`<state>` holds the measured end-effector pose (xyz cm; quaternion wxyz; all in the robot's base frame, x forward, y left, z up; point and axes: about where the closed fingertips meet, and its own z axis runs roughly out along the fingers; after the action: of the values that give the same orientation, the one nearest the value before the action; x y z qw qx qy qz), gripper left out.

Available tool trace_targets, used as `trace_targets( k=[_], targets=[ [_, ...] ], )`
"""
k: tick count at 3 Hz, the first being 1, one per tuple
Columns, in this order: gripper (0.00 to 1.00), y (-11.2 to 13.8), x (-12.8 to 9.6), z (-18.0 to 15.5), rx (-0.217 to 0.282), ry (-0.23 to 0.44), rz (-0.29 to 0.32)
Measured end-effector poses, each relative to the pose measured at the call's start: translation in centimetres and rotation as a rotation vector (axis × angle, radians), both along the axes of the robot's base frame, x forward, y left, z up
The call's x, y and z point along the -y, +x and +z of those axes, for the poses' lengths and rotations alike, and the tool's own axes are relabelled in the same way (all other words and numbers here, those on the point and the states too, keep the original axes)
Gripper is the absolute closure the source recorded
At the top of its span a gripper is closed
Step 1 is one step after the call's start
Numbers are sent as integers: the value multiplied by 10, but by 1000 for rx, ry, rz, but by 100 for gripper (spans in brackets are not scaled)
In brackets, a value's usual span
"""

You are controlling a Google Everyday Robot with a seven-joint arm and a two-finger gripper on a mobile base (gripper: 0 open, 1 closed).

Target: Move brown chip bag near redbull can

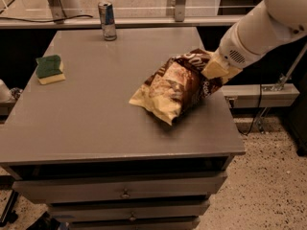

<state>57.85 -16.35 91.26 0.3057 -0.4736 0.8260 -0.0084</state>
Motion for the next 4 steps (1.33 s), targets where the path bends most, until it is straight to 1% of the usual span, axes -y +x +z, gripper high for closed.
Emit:
trace_targets(
  k=[1, 2, 3, 4],
  targets=[
    [100, 55, 19, 2, 94, 31, -116],
    [100, 104, 27, 0, 157, 64, -217],
    [100, 147, 25, -3, 205, 88, -317],
    [100, 181, 16, 4, 256, 94, -405]
  ],
)
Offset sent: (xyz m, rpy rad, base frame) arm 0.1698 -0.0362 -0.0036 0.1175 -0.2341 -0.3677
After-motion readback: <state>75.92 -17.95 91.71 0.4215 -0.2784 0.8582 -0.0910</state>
